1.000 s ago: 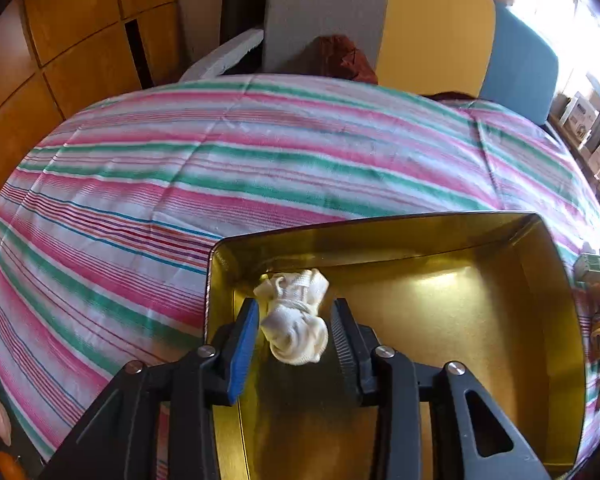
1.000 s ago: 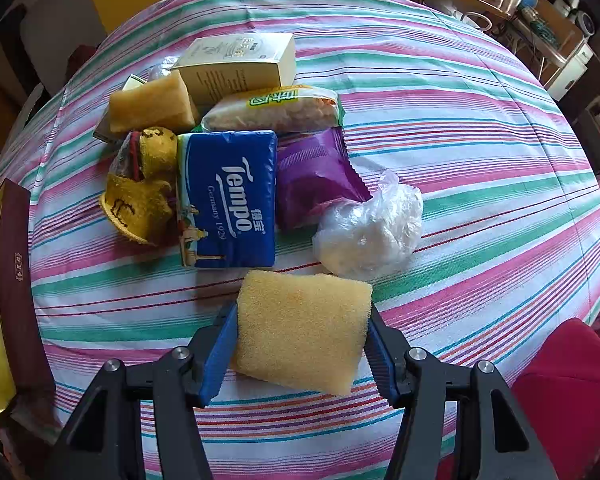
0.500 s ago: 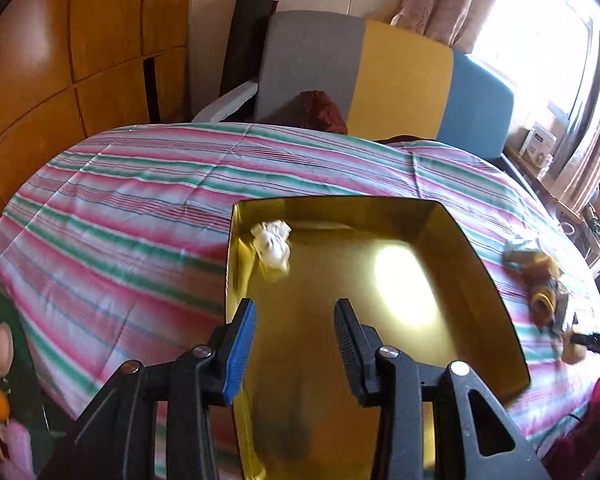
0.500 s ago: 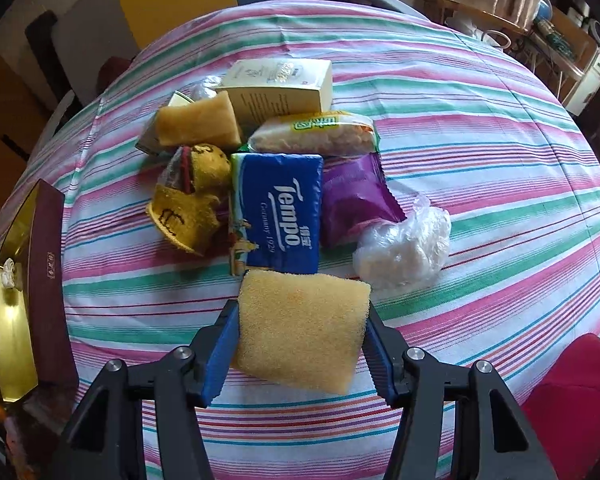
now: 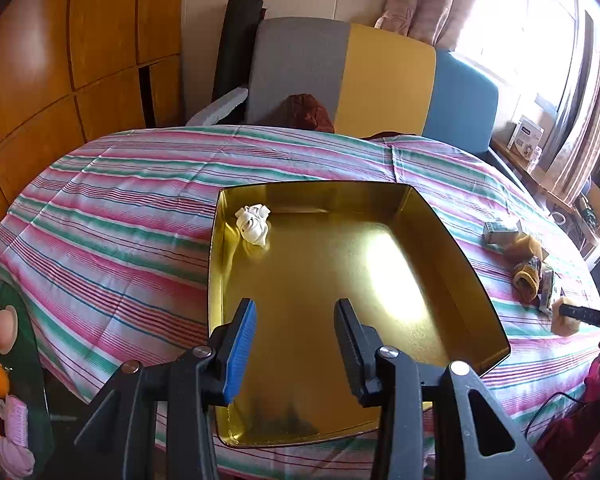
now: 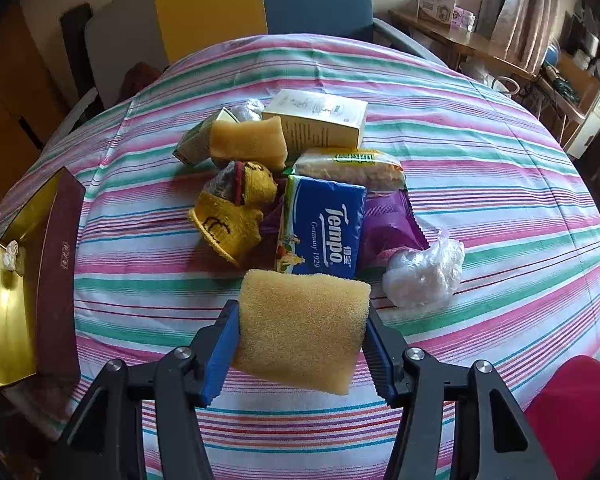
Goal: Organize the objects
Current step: 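Release the rope bundle into the tray with the left gripper, then carry the yellow sponge into the gold tray and release it with the right gripper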
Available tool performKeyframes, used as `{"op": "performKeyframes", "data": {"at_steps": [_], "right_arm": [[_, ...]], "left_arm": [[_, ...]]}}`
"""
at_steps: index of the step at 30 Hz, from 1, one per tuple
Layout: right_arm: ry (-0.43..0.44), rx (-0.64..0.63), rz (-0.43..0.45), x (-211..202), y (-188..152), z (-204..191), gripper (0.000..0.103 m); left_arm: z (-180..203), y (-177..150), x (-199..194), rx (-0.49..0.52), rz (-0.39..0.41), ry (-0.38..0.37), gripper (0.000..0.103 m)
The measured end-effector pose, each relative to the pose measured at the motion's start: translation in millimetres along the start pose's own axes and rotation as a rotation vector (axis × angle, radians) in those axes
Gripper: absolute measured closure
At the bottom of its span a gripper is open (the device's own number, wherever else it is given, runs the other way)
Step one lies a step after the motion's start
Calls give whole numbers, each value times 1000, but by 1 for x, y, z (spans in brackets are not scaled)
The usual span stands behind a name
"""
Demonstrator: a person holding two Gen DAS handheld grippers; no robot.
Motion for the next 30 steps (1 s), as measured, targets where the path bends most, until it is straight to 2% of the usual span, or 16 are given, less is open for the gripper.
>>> {"op": "performKeyframes", "data": {"at_steps": [3,6,12,16,22,27,30], "right_arm": [[44,-14,40,-19,6,-15,44],[103,-67,89,-45,18,-46,44],[263,-250,168,-94,33,-151,44],[375,-376,153,-107,28,-233,44],[450,-543,101,-103,0,-333,44],[457,-601,30,-78,-21,-385,44],[451,-622,5,-67,-30,-403,44]], "left_arm": [[1,-2,0,2,-3,-3,63],[1,-3,0,-2,-6,-3,63],[-6,-6,-3,-19,-10,1,63],[-19,-9,-8,-50,-10,8,63],[-54,-17,-20,-132,-7,41,63],[-82,-30,-26,-193,-13,70,63],[-93,-38,-26,-226,-21,75,63]]}}
Point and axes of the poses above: each gripper's, at about its wrist camera, not at the fingertips, and x roughly the way its jaws point, z to its right, y to its top, the point moved 9 cm from there along x, roughly the way its jaws point, and after that the axes turned 9 degrees about -y, right-handed, at the moved point
